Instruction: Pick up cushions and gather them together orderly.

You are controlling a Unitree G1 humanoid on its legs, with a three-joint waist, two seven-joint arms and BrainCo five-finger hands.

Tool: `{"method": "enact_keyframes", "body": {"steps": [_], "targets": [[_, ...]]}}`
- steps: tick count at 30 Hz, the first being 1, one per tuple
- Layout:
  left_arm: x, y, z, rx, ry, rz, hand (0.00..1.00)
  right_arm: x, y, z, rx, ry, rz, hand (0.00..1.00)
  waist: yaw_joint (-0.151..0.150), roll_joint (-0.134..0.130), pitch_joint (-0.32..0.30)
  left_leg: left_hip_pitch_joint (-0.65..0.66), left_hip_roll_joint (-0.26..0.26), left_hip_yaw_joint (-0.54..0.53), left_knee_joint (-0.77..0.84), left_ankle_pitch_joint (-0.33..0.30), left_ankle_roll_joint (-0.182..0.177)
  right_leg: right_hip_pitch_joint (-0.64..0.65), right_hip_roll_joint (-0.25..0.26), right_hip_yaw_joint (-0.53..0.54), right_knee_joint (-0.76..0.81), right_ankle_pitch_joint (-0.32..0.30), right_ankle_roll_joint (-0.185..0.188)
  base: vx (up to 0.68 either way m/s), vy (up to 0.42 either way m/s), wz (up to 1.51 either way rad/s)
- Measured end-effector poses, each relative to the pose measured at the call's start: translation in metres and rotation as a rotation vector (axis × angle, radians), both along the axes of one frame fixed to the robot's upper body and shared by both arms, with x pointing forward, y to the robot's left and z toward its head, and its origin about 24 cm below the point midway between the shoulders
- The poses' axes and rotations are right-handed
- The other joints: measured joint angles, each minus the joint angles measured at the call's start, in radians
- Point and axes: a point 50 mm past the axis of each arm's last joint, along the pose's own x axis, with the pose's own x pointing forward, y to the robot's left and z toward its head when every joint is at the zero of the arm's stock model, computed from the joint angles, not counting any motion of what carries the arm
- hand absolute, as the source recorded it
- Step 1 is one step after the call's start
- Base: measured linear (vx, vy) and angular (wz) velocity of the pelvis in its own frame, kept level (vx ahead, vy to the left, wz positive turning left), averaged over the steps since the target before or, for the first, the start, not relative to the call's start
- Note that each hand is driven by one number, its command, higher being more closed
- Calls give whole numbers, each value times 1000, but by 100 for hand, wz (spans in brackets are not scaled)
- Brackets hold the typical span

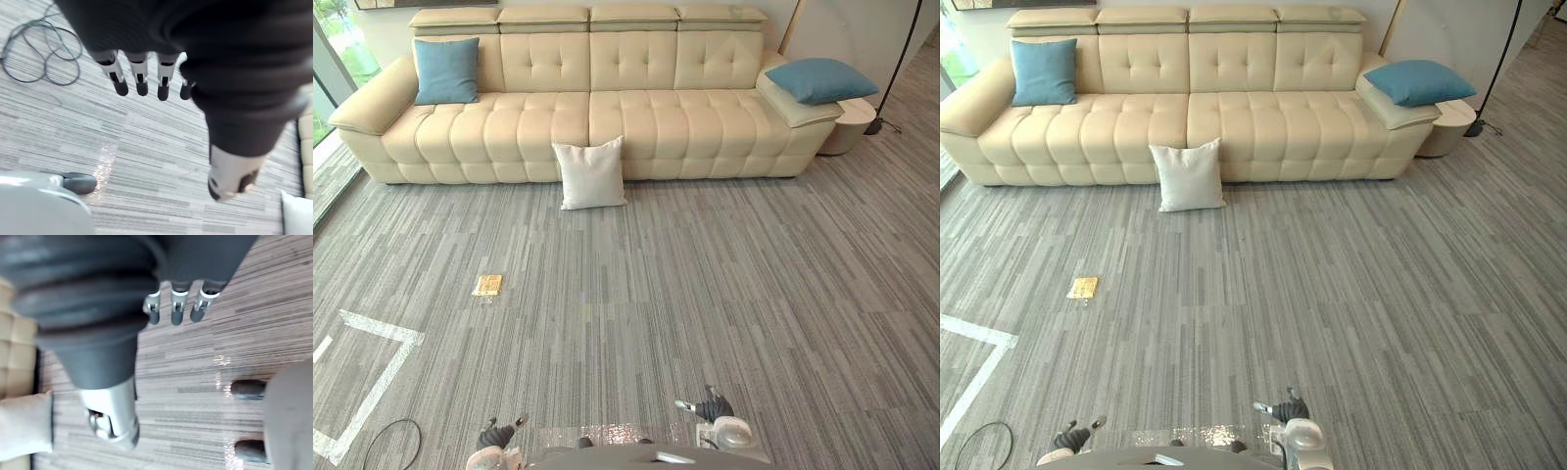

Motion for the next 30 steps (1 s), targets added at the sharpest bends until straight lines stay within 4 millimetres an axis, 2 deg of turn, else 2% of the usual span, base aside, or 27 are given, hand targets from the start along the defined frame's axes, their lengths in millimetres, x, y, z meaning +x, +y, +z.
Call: {"method": "enact_keyframes", "body": {"steps": [2,7,22,30], "targets": [[-9,1,-2,-7,32,30,0,-8,-2,-3,25,17,-75,0,3,0,0,0,0,1,-2,0,0,1,0,0,-1,-2,3,-18,-8,0],[-12,1,-3,-15,40,58,0,-18,-4,-7,37,48,-128,0,11,-4,-3,9,0,2,-7,-1,0,20,-1,-7,-5,-5,4,-38,-18,3],[-12,-1,-4,-18,44,54,0,-23,-3,-11,73,77,-199,0,18,-7,-2,9,0,-1,-8,-2,0,25,-2,-18,-16,-8,6,-4,-6,1],[-12,0,-4,-17,41,67,0,-27,-3,-12,98,79,-259,0,23,-21,3,7,-3,-25,-9,-2,0,36,-5,-48,-16,-14,11,-25,-22,9]]}}
